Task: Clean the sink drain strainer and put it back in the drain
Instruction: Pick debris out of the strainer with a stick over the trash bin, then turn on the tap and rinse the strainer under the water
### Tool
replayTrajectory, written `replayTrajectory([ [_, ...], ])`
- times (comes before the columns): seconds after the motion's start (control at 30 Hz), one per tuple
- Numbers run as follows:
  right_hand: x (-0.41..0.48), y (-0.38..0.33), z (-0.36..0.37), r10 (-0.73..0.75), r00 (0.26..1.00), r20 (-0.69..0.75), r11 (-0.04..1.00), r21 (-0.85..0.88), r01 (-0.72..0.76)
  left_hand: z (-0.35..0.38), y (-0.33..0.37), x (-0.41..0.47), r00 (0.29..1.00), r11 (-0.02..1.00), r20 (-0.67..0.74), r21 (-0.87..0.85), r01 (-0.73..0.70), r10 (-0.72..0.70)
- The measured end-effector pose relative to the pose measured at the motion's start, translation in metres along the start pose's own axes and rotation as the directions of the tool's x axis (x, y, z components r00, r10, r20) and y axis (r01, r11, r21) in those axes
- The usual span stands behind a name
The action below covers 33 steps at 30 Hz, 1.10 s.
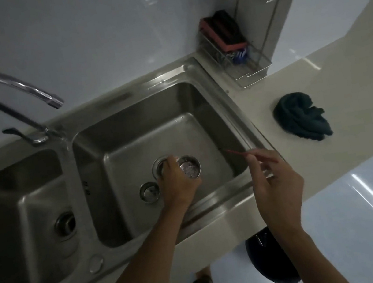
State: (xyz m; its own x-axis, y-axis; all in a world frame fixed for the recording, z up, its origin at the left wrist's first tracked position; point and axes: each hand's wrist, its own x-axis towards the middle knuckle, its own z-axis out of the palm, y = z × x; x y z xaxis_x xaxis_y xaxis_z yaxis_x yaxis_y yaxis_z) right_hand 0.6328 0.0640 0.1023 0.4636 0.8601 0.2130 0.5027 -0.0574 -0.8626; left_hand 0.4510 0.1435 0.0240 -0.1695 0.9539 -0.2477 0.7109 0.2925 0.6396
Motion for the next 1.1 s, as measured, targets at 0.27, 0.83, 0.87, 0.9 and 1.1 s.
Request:
replayTrajectory([
  [0.27,0.033,0.029,0.080,0.076,0.983,0.165,0.993,-0.099,-0.060,0.055,-0.061,0.065,0.947,0.989,0.322,0.131,-0.068,0.023],
  [0.83,0.106,0.022,0.074,0.021,0.998,0.059,0.987,-0.158,-0.012,0.054,-0.008,0.115,0.969,0.998,0.247,-0.069,0.000,0.017],
  [0.87,0.122,0.020,0.069,-0.006,1.000,0.026,0.986,-0.167,0.010,0.048,0.015,0.123,0.975,0.991,0.208,-0.124,-0.053,0.078],
  [0.9,0.138,0.019,0.065,-0.023,1.000,-0.015,0.985,-0.173,0.020,0.045,0.037,0.131,0.971,0.981,0.184,-0.151,-0.125,0.152],
  [1.1,0.223,0.029,0.064,-0.113,0.976,-0.184,0.940,-0.339,0.045,0.065,0.148,0.150,0.856,0.875,0.221,0.016,-0.483,0.468],
])
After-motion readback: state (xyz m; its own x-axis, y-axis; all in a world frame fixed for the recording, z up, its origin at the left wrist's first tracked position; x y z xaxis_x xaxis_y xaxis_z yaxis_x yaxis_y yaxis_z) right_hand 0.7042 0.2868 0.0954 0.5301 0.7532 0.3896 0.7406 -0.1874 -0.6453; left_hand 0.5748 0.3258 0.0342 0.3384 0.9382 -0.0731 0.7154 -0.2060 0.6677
